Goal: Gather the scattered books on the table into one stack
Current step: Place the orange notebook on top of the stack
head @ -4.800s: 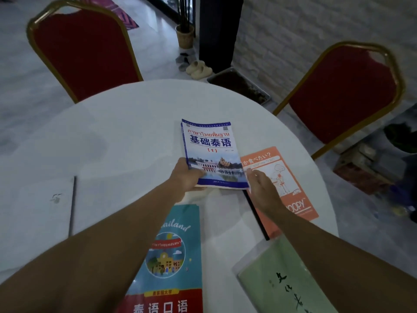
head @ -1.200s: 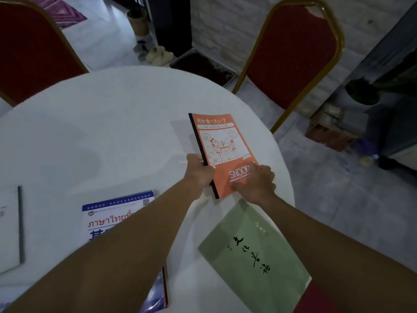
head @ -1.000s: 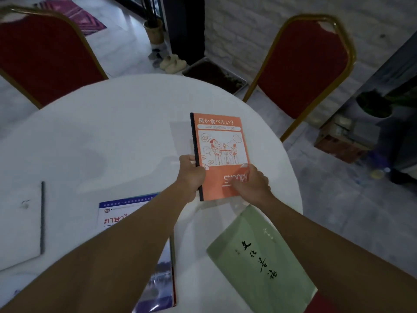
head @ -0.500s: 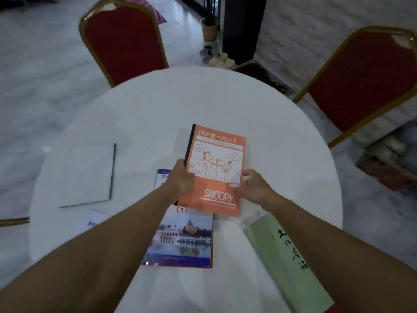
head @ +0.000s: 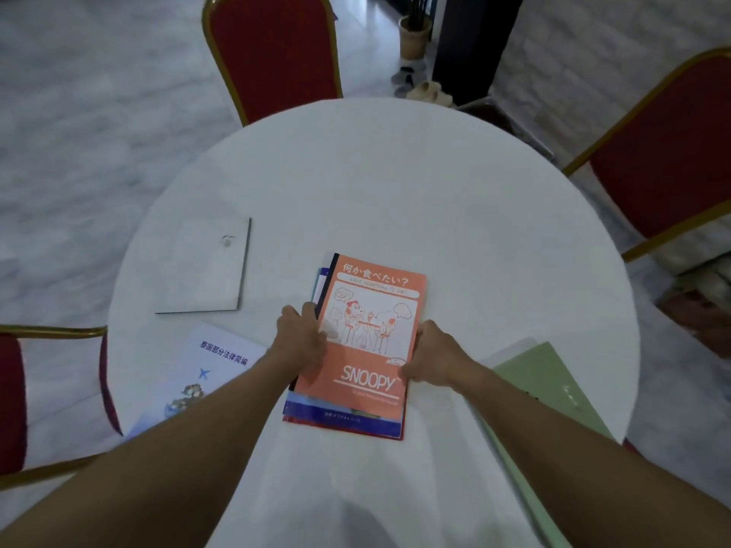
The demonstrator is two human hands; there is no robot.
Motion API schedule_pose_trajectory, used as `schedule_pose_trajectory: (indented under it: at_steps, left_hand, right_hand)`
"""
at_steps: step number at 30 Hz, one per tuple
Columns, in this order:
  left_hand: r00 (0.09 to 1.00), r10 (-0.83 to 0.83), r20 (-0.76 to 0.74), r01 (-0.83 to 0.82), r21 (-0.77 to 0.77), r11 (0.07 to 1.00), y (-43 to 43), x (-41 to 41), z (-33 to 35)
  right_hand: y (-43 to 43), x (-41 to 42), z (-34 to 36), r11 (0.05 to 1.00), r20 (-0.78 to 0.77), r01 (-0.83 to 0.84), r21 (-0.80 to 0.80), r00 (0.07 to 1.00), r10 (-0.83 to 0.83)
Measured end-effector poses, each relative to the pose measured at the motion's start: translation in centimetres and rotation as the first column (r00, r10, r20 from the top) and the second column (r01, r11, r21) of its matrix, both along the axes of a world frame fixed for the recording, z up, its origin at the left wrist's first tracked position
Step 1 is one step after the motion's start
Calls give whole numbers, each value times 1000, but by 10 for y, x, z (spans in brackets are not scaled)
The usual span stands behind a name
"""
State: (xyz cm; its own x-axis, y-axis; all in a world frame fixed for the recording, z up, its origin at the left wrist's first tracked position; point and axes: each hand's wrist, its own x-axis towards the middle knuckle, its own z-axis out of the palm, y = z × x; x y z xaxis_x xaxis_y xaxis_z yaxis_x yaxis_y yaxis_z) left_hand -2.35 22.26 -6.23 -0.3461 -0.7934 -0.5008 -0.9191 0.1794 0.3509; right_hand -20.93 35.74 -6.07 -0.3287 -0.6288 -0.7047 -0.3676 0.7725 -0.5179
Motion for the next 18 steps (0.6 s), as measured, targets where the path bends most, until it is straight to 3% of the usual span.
schedule_pose_trajectory:
  at_steps: [9, 13, 18]
  left_hand:
    - [998, 32, 51, -40, 170, 985, -3, 3, 4]
    - [995, 17, 98, -29, 131, 991, 3, 3, 1]
    - [996, -3, 91, -10, 151, 989, 2, 6, 0]
  right_hand:
    - [-2, 10, 8, 988, -9, -150, 41, 989, 150]
    - [-2, 11, 7, 976, -58, -206, 76, 976, 210]
    - [1, 15, 3, 993, -8, -112, 25, 994, 112]
